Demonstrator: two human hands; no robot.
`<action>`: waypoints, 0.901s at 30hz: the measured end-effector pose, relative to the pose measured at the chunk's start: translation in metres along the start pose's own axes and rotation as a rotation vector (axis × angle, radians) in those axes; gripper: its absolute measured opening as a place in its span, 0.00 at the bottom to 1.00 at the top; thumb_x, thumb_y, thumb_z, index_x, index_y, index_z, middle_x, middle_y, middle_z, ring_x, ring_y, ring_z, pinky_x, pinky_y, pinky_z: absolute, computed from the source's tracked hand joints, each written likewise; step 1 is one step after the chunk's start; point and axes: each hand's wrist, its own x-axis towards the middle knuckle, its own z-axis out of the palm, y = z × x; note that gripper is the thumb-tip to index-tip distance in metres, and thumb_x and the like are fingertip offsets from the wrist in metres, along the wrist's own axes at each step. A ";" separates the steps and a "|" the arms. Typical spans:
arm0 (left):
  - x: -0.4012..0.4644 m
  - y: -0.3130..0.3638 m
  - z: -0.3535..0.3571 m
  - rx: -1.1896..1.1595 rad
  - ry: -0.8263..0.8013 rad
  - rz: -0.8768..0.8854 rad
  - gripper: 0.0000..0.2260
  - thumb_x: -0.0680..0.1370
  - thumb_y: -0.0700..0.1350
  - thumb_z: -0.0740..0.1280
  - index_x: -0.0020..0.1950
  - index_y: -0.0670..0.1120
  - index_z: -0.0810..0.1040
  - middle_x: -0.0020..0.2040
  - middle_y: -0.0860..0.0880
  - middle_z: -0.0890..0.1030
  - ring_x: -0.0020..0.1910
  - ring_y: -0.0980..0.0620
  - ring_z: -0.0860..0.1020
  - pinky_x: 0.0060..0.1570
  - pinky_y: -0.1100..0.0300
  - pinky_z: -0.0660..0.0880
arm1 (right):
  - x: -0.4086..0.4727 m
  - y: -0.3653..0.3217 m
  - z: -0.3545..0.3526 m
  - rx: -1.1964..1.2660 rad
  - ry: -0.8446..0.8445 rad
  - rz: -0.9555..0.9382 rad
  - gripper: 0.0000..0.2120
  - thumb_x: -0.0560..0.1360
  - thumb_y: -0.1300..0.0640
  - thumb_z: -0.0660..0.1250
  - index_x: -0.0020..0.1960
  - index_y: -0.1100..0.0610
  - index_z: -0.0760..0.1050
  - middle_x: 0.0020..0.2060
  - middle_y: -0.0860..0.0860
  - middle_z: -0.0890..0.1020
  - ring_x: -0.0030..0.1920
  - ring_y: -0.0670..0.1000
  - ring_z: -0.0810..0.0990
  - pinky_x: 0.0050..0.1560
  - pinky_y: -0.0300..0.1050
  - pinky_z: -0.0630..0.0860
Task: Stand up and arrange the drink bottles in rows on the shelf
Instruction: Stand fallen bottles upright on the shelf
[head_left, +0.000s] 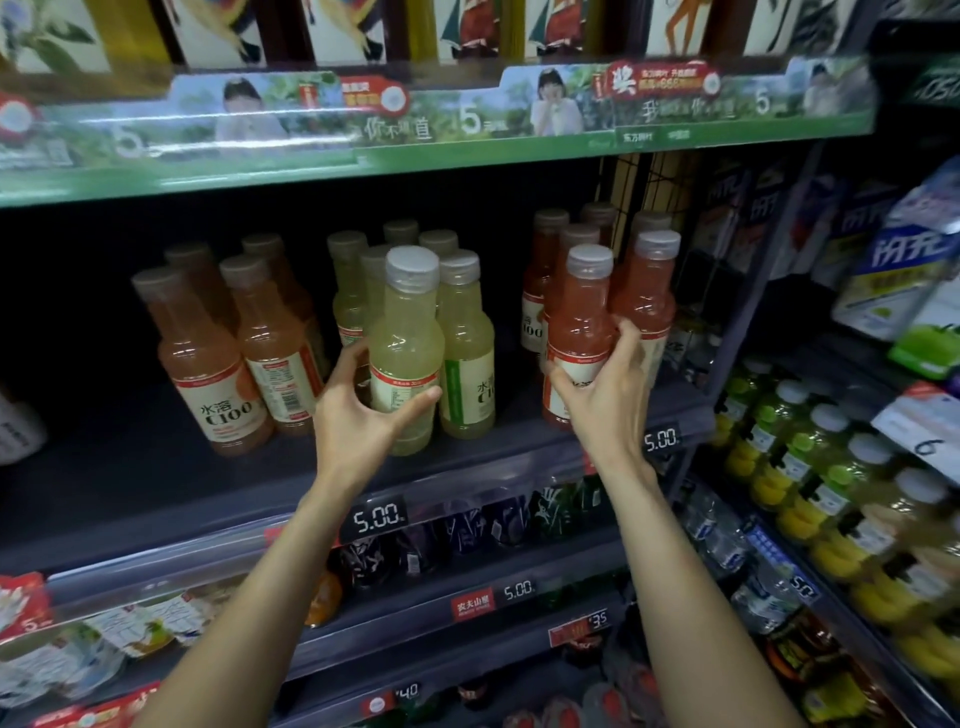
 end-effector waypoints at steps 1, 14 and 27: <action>-0.001 0.000 0.002 0.002 0.006 -0.003 0.32 0.63 0.52 0.79 0.64 0.49 0.72 0.54 0.56 0.79 0.55 0.56 0.77 0.60 0.57 0.74 | 0.001 0.001 0.000 -0.047 0.010 0.002 0.37 0.66 0.49 0.77 0.66 0.61 0.63 0.57 0.58 0.73 0.57 0.54 0.73 0.53 0.41 0.69; -0.002 -0.020 0.003 0.087 0.210 -0.109 0.33 0.65 0.58 0.78 0.65 0.49 0.72 0.56 0.48 0.82 0.55 0.51 0.79 0.58 0.55 0.75 | -0.041 -0.027 0.001 -0.016 0.073 -0.294 0.22 0.74 0.58 0.67 0.66 0.61 0.68 0.60 0.58 0.72 0.61 0.52 0.68 0.65 0.29 0.57; 0.003 -0.027 0.023 -0.102 -0.164 -0.035 0.44 0.76 0.54 0.67 0.73 0.63 0.31 0.78 0.49 0.56 0.74 0.54 0.62 0.70 0.59 0.61 | -0.046 -0.058 0.048 0.397 -0.483 0.084 0.42 0.74 0.62 0.68 0.77 0.54 0.44 0.76 0.50 0.56 0.72 0.48 0.61 0.65 0.35 0.61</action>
